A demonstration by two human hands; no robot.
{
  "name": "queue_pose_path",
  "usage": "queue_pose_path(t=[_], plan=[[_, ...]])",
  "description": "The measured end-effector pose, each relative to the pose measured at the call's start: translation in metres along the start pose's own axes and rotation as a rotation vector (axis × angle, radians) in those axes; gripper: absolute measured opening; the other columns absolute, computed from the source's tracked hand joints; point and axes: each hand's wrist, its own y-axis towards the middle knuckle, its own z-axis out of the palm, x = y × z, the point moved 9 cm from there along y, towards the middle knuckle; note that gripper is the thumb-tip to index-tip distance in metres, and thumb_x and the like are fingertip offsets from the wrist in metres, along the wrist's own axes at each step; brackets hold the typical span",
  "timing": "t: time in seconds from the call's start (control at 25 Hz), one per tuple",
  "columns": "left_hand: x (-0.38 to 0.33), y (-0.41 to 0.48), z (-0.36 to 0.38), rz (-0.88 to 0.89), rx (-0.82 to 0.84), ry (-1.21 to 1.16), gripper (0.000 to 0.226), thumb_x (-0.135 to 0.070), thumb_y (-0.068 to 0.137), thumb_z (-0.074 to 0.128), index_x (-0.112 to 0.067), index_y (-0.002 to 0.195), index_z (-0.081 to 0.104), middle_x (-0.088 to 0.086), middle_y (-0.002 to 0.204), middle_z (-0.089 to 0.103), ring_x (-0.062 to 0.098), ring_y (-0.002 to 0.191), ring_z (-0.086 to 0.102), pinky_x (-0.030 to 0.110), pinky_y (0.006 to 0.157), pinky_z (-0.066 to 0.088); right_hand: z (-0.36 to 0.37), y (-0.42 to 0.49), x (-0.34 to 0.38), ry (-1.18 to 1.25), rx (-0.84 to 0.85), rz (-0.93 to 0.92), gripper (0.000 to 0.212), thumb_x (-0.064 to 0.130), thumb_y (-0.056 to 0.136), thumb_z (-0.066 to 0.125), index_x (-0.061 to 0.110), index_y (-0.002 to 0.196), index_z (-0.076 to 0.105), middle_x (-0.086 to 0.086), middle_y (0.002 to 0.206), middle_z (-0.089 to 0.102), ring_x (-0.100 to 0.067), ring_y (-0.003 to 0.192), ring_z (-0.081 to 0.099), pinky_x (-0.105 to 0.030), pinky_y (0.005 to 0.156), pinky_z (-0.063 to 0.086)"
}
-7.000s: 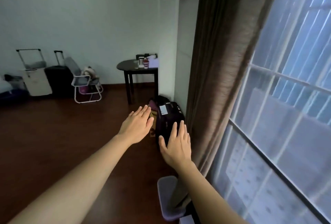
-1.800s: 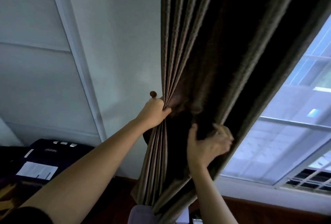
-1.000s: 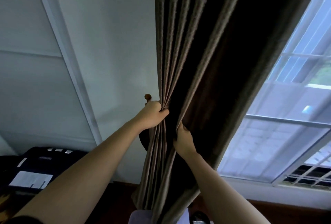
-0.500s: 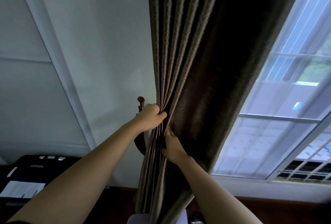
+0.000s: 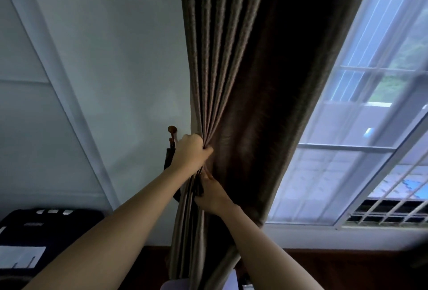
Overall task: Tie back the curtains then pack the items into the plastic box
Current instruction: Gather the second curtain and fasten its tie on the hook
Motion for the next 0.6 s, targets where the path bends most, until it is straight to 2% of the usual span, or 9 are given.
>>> queue_pose_path(t=[0.04,0.12,0.2,0.24,0.28,0.32,0.4,0.48,0.6], plan=[[0.003,0.003,-0.001,-0.013,-0.032,0.003,0.028,-0.018,0.086,0.058,0.002,0.067,0.052,0.015,0.063,0.055,0.029,0.058,0.057,0.037,0.054,0.048,-0.014,-0.011,-0.002,-0.056,-0.173,0.004,0.088,0.013,0.081,0.059,0.021,0.15,0.005,-0.003,0.158,0.013,-0.023,0.138,0.031,-0.036,0.112,0.031],[0.007,0.007,0.002,0.001,-0.037,-0.029,0.025,-0.013,0.086,0.056,0.006,0.069,0.054,0.019,0.065,0.057,0.031,0.059,0.057,0.04,0.057,0.049,-0.065,-0.053,-0.016,-0.036,-0.793,0.089,0.069,0.02,0.077,0.06,0.019,0.14,0.033,-0.008,0.148,0.035,-0.018,0.138,0.027,-0.044,0.118,0.011],[0.009,0.008,0.005,0.031,0.011,-0.051,0.024,-0.011,0.086,0.056,0.002,0.066,0.05,0.015,0.06,0.052,0.028,0.055,0.052,0.038,0.054,0.044,-0.11,-0.101,-0.036,0.119,-1.313,0.187,0.062,0.026,0.071,0.065,0.016,0.126,0.038,-0.014,0.136,0.045,-0.023,0.13,0.032,-0.048,0.114,0.007],[0.01,0.008,0.007,0.039,0.043,-0.073,0.025,-0.011,0.086,0.056,-0.001,0.065,0.048,0.012,0.058,0.05,0.025,0.053,0.05,0.035,0.053,0.041,-0.131,-0.113,-0.046,0.191,-1.438,0.221,0.068,0.025,0.07,0.069,0.014,0.127,0.034,-0.015,0.136,0.042,-0.024,0.131,0.03,-0.05,0.114,0.008],[0.011,0.007,0.008,0.043,0.072,-0.097,0.027,-0.01,0.086,0.056,-0.003,0.063,0.046,0.009,0.057,0.048,0.024,0.052,0.049,0.032,0.052,0.038,-0.151,-0.115,-0.056,0.276,-1.464,0.237,0.076,0.022,0.069,0.073,0.013,0.132,0.03,-0.013,0.137,0.039,-0.023,0.132,0.028,-0.047,0.115,0.013],[0.013,0.006,0.009,0.041,0.096,-0.112,0.029,-0.01,0.086,0.056,-0.004,0.061,0.044,0.009,0.056,0.047,0.023,0.051,0.048,0.03,0.051,0.037,-0.169,-0.109,-0.066,0.371,-1.4,0.24,0.081,0.018,0.071,0.074,0.013,0.137,0.027,-0.006,0.135,0.039,-0.021,0.13,0.033,-0.039,0.113,0.023],[0.015,0.005,0.01,0.035,0.117,-0.121,0.033,-0.011,0.086,0.057,-0.006,0.057,0.04,0.01,0.055,0.047,0.024,0.051,0.048,0.03,0.05,0.036,-0.186,-0.081,-0.075,0.479,-1.093,0.251,0.076,0.009,0.076,0.066,0.017,0.141,0.028,-0.001,0.119,0.053,-0.021,0.113,0.051,-0.025,0.089,0.038],[0.014,0.005,0.011,0.035,0.127,-0.137,0.034,-0.011,0.086,0.056,-0.006,0.056,0.04,0.011,0.056,0.047,0.024,0.052,0.048,0.031,0.051,0.036,-0.174,-0.051,-0.068,0.343,-0.789,0.224,0.07,-0.003,0.077,0.053,0.017,0.141,0.033,-0.014,0.113,0.063,-0.032,0.105,0.057,-0.025,0.074,0.037],[0.006,0.006,0.012,0.029,0.14,-0.152,0.036,-0.012,0.088,0.055,-0.008,0.057,0.038,0.006,0.054,0.045,0.021,0.05,0.046,0.029,0.05,0.035,-0.132,-0.019,-0.053,0.199,-0.527,0.135,0.071,-0.012,0.074,0.043,0.013,0.14,0.037,-0.02,0.114,0.064,-0.036,0.107,0.057,-0.02,0.069,0.033]])
